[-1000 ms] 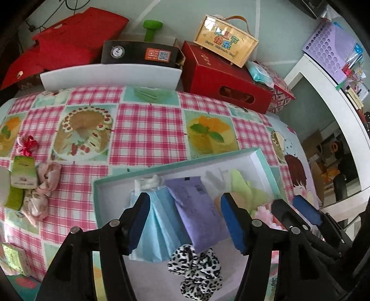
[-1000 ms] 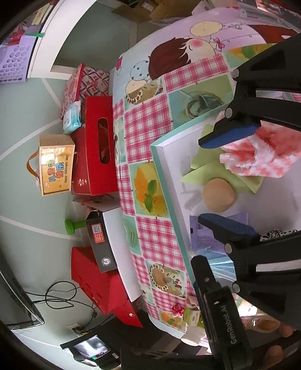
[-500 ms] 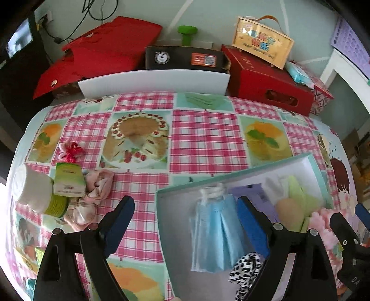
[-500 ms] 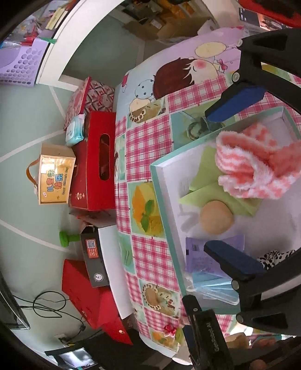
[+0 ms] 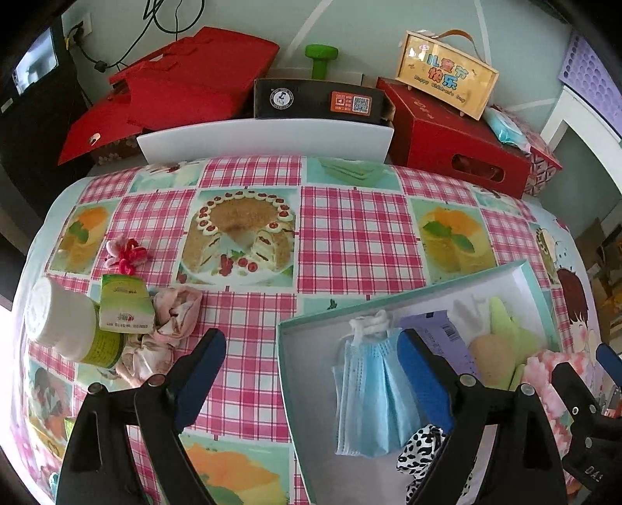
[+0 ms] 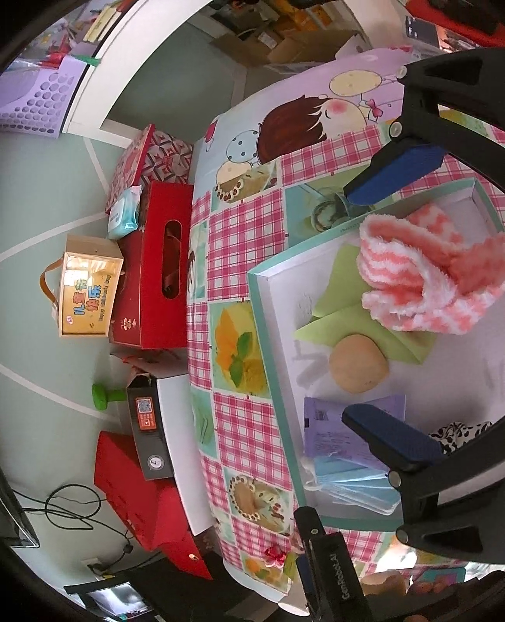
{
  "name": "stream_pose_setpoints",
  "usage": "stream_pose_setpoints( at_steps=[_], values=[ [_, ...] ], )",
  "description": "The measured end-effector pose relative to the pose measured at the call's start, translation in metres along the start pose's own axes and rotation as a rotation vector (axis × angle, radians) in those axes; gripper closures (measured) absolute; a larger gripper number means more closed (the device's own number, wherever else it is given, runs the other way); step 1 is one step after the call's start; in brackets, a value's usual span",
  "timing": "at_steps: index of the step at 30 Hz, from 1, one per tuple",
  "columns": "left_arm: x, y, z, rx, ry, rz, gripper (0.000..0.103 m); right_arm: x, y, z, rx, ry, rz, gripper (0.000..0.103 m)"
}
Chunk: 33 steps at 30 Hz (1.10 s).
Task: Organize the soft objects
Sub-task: 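Move both open grippers back toward the white bottle and remaining items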
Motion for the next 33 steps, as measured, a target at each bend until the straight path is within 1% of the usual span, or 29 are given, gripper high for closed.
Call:
stream_pose_setpoints(
  at_steps=[4, 11, 21, 24, 33],
  values=[
    [-0.002, 0.001, 0.001, 0.002, -0.008, 0.009, 0.013, -0.009, 0.003, 0.0, 0.002, 0.009, 0.01, 0.0],
    [-0.013, 0.002, 0.0, -0.015, 0.005, 0.008, 0.013, -0.031, 0.004, 0.0, 0.001, 0.031, 0.057, 0.0],
    [-0.064, 0.006, 0.009, -0.006, 0.07, 0.106, 0.013, -0.063, 0.001, -0.007, -0.018, 0.074, 0.103, 0.0],
    [-0.076, 0.005, 0.013, -0.002, 0.082, 0.13, 0.013, -0.074, 0.001, -0.007, -0.017, 0.1, 0.12, 0.0],
    [-0.099, 0.0, 0.031, 0.02, 0.09, 0.171, 0.013, -0.112, -0.002, -0.009, -0.023, 0.167, 0.181, 0.0]
  ],
)
Point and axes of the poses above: each gripper's, at about its wrist camera, not at the fingertips, and z roughly against the way its jaws point, x to its right, y to its top, the point moved 5 cm from there along -z, roughly the way its jaws point, and after that the axes turned 5 degrees about z, right-handed, at the moved point
